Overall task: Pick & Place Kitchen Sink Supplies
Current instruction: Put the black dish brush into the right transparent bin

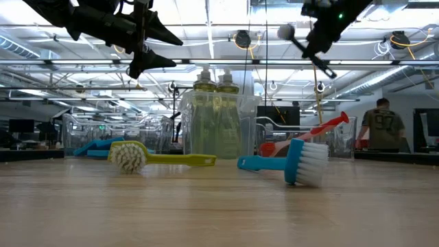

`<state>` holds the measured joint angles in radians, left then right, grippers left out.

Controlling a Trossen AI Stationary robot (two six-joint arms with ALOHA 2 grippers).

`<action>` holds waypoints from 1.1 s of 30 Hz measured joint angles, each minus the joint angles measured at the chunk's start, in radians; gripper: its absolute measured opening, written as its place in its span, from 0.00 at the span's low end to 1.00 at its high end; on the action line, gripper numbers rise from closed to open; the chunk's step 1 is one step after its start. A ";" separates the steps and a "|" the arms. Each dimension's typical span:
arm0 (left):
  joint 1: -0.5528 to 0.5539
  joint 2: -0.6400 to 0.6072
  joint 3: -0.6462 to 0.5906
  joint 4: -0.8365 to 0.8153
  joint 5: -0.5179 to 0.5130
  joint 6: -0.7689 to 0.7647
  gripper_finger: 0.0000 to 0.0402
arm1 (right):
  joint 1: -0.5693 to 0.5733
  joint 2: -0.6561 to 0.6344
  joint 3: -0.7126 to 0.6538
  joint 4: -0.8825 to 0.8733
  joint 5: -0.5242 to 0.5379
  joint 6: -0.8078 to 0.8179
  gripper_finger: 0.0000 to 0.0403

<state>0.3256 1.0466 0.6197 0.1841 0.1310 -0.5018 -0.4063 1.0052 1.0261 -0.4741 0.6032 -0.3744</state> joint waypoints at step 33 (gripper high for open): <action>0.000 0.000 0.000 0.000 -0.001 0.003 0.67 | -0.322 0.395 0.000 -0.111 -0.553 0.017 0.02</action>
<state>0.3258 1.0466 0.6197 0.1837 0.1299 -0.4988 -0.7280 1.4002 1.0264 -0.5854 0.0498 -0.3570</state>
